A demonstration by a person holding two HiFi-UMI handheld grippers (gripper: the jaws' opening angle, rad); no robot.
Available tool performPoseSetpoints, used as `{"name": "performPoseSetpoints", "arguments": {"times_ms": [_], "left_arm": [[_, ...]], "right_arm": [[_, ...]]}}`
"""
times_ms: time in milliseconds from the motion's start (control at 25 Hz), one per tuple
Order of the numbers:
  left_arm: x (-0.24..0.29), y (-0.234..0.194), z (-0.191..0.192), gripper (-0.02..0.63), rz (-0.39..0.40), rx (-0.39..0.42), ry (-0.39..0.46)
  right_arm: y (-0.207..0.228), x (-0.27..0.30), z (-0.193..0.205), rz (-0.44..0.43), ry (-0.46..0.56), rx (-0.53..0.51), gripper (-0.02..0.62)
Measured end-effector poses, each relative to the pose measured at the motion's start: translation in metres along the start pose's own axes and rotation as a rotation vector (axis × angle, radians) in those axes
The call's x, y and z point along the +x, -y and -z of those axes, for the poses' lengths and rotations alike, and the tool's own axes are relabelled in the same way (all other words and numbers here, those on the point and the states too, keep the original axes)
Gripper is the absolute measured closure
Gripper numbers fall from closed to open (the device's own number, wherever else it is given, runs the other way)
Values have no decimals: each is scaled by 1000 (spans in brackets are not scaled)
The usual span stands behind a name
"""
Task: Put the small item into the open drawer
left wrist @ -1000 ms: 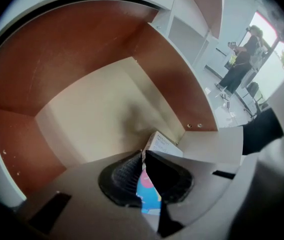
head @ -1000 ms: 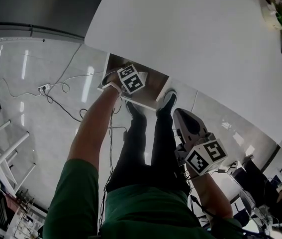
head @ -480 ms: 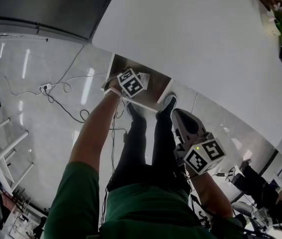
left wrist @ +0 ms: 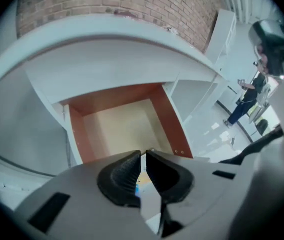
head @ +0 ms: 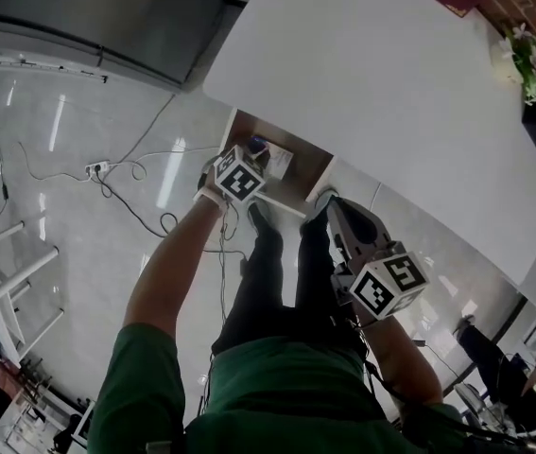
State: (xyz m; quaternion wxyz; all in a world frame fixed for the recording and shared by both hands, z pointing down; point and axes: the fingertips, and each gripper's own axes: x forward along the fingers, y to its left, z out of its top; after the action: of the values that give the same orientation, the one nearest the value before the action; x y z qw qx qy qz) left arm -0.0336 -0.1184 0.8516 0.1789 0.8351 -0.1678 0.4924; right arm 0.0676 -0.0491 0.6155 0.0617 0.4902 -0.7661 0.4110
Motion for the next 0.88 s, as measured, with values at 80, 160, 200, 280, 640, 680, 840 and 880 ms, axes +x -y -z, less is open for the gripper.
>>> {"name": "performPoseSetpoints", "arguments": {"times_ms": [80, 160, 200, 280, 640, 680, 840, 880], "left_arm": [[-28, 0, -12, 591, -19, -32, 55], [-59, -1, -28, 591, -41, -72, 123], [-76, -2, -36, 591, -55, -94, 162], [-110, -2, -56, 591, -82, -138, 244], [-255, 10, -131, 591, -160, -198, 506], [-269, 9, -138, 591, -175, -198, 530], [-316, 12, -165, 591, -182, -229, 603], [-326, 13, -171, 591, -182, -242, 617]], "right_arm": [[-6, -1, -14, -3, 16, -17, 592], [-13, -2, -29, -9, 37, -36, 592], [-17, -3, -38, -14, 50, -46, 592], [-24, -4, -54, -25, 76, -66, 592], [-80, -14, -113, -85, 147, -153, 592], [-86, -14, -121, -91, 159, -169, 592], [-106, -22, -157, -101, 216, -224, 592], [-110, -24, -166, -102, 229, -236, 592]]}}
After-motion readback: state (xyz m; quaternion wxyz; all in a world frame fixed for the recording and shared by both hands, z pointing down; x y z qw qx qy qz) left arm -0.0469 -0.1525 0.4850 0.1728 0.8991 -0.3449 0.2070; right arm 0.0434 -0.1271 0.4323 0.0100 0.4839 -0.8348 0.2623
